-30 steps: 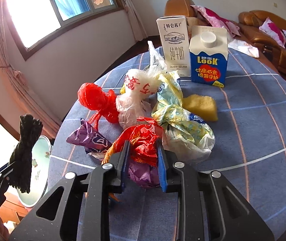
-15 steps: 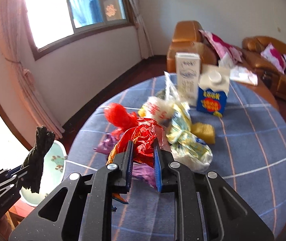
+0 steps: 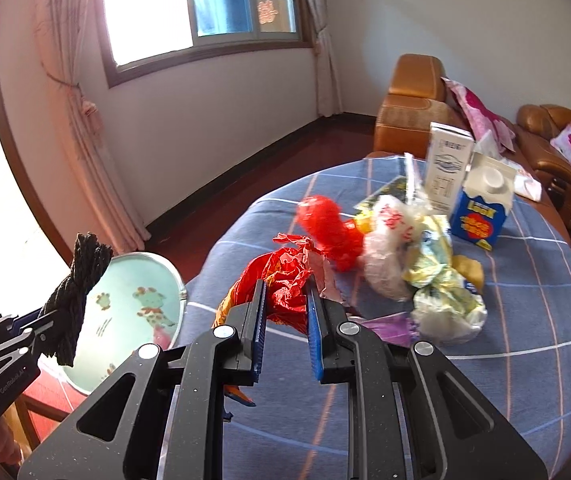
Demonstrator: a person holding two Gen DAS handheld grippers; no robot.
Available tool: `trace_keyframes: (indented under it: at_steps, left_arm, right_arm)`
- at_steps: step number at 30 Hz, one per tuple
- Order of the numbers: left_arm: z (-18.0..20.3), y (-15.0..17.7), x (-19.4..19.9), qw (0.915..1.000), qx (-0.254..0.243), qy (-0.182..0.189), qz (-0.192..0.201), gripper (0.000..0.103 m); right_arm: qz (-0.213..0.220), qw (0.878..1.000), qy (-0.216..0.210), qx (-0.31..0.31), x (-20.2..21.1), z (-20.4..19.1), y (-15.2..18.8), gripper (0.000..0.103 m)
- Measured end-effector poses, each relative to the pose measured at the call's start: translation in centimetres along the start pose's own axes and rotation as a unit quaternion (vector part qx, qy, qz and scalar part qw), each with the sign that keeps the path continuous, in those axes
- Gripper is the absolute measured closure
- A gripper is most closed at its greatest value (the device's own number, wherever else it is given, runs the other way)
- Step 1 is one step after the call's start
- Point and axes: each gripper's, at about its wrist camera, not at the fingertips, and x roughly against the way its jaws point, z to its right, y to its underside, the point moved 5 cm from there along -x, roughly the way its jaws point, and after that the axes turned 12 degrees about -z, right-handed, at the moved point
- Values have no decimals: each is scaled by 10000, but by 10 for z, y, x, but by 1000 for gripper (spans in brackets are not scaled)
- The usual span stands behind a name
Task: Collect trash
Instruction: 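Lift the black net toward the bin with the left tool while the right tool grasps the red bag, then open the left tool over the bin while the right tool drops the red bag in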
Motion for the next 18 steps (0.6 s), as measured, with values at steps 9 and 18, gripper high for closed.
trace_keyframes:
  at_steps: [9, 18]
  left_arm:
    - [-30, 4, -7, 9996, 265, -82, -30, 87]
    - [-51, 8, -19, 9988, 452, -95, -145, 87]
  right_arm:
    - [-80, 9992, -164, 355, -9, -39, -1, 84]
    - [-184, 9971, -254, 689, -25, -76, -3, 84]
